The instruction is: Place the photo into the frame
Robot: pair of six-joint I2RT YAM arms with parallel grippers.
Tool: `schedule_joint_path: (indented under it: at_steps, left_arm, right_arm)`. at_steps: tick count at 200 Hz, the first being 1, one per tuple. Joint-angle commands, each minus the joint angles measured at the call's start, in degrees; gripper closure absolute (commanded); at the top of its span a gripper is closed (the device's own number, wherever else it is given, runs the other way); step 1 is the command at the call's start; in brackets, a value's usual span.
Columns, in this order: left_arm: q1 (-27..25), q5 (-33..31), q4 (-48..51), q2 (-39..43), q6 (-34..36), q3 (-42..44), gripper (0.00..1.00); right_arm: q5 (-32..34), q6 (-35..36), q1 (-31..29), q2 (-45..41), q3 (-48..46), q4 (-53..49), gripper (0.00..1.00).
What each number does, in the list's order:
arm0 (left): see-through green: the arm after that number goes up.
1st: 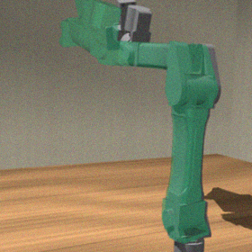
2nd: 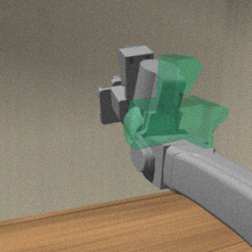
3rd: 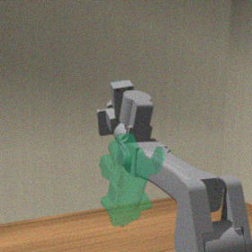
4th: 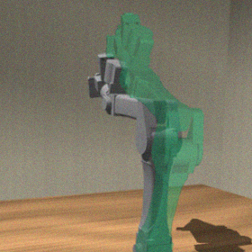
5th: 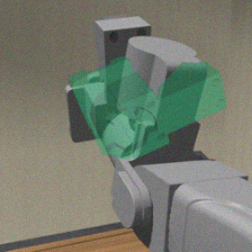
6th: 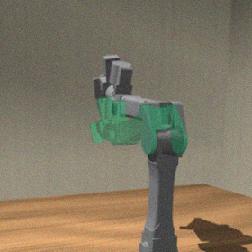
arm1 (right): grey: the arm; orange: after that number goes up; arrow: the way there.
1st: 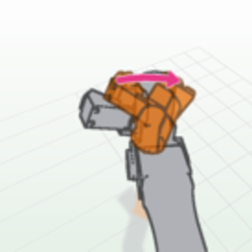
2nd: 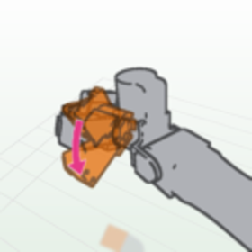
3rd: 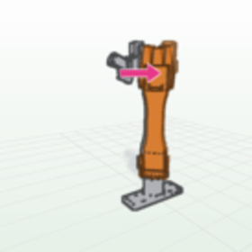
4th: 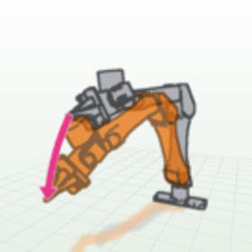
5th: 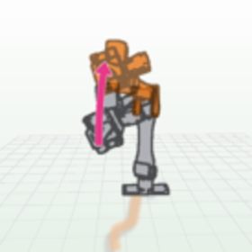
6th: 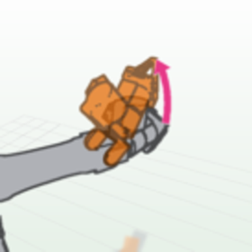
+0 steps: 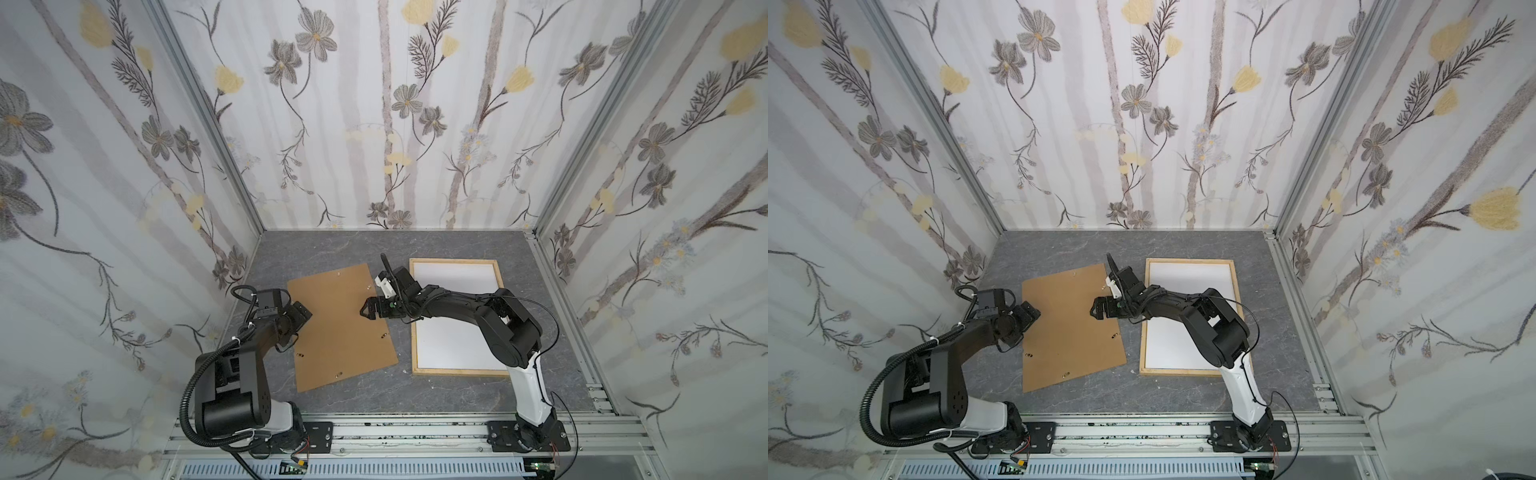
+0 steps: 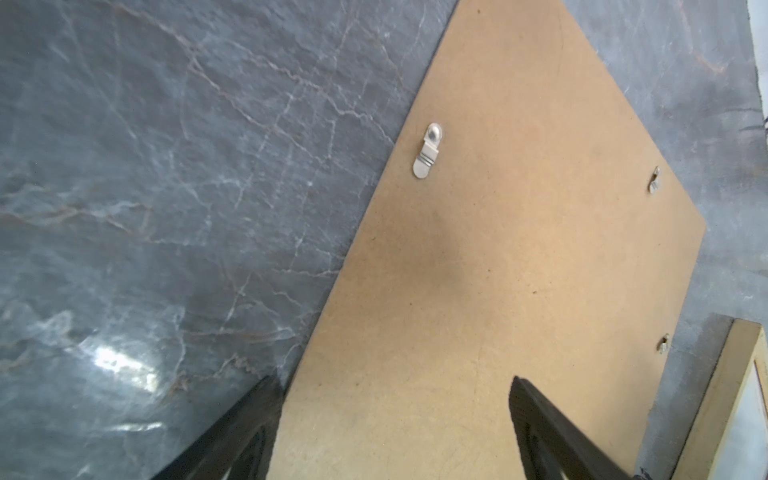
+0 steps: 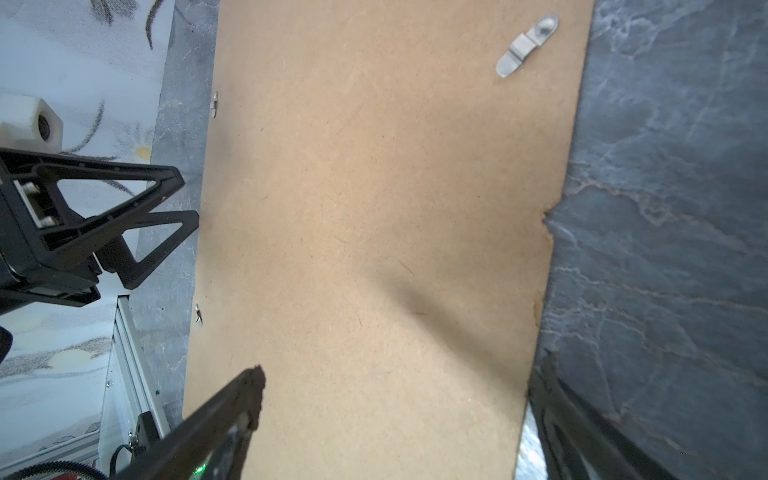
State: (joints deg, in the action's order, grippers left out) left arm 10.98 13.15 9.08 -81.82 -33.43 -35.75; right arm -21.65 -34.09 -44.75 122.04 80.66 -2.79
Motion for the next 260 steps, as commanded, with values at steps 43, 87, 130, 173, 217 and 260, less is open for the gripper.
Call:
schedule_joint_path:
  at_steps: [43,87,130,173,217,260]
  left_arm:
    - [-2.4,2.9,17.5,5.8,-2.3,0.3,0.09]
    - [-4.3,1.2,18.1,4.9,-2.8,0.3,0.08]
    - [-5.8,6.7,12.6,4.2,-4.9,2.7,0.1]
    - [-5.9,16.4,9.8,13.7,-5.3,-2.1,0.13]
    - [-5.9,22.7,12.5,15.1,-4.1,-5.3,0.15]
    - [-5.7,27.3,9.3,18.1,-6.7,-3.5,0.2]
  right_arm:
    - [-0.1,-1.3,0.8,-0.3,-3.3,-5.4,0.0]
    - [0.1,-1.6,0.9,-2.0,-5.7,-3.9,0.0]
    - [-1.9,-3.1,0.9,-1.7,-8.1,-0.9,0.0]
    - [-4.0,-4.4,0.8,-0.3,-10.7,2.1,0.0]
    - [-5.7,-5.2,0.7,0.9,-10.5,3.2,0.0]
    - [-6.9,-4.9,0.9,1.2,-10.5,3.5,0.0]
